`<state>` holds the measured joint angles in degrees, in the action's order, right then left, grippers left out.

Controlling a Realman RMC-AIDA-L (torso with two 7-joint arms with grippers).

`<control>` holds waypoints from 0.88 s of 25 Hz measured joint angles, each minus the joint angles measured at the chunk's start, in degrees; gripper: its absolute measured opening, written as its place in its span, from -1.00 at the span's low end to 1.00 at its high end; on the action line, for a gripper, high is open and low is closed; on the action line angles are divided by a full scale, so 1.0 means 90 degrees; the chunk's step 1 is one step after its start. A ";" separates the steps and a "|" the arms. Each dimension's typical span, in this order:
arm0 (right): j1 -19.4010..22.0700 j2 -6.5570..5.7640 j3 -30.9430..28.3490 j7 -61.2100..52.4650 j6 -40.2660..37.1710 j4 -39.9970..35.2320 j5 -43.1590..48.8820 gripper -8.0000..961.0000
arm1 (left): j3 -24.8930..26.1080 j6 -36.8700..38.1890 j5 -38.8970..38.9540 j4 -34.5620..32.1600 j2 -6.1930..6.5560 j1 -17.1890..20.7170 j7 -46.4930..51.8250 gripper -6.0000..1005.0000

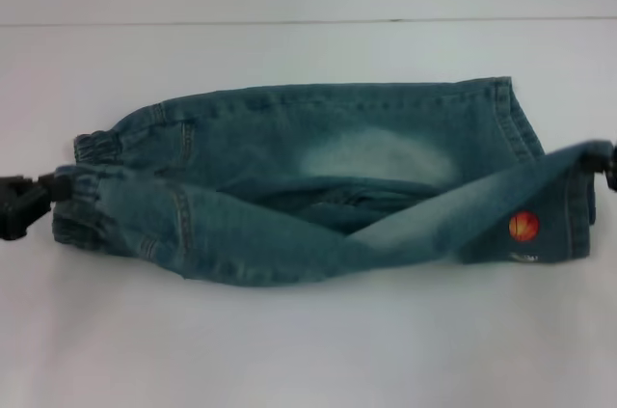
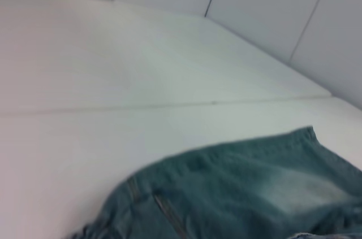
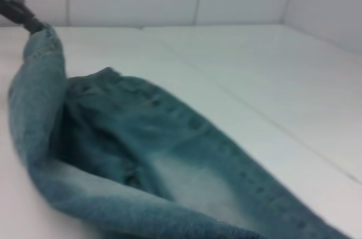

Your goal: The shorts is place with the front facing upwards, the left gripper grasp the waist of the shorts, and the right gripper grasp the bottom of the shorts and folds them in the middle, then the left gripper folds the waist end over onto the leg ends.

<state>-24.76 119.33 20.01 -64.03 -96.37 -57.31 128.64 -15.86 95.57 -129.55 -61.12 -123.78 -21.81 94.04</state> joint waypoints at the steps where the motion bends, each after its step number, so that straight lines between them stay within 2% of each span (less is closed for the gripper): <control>1: -0.0053 0.0026 0.0005 0.0003 0.0187 0.0058 -0.0026 -0.90 | -0.0033 -0.0069 0.0043 0.0043 0.0000 -0.0034 0.0002 -0.86; 11: -0.0642 0.0003 0.0111 0.0221 0.1736 0.1000 -0.0515 -0.90 | -0.0347 -0.1140 0.0506 0.0431 -0.0016 -0.0269 -0.0047 -0.86; 22: -0.1296 0.0016 0.0843 0.0363 0.3714 0.1899 -0.0878 -0.90 | -0.1174 -0.2774 0.0859 0.0834 -0.0016 -0.0589 -0.0058 -0.86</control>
<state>-36.42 119.48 27.59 -60.77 -62.94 -40.21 120.74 -26.42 70.60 -121.82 -53.62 -123.93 -27.11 93.51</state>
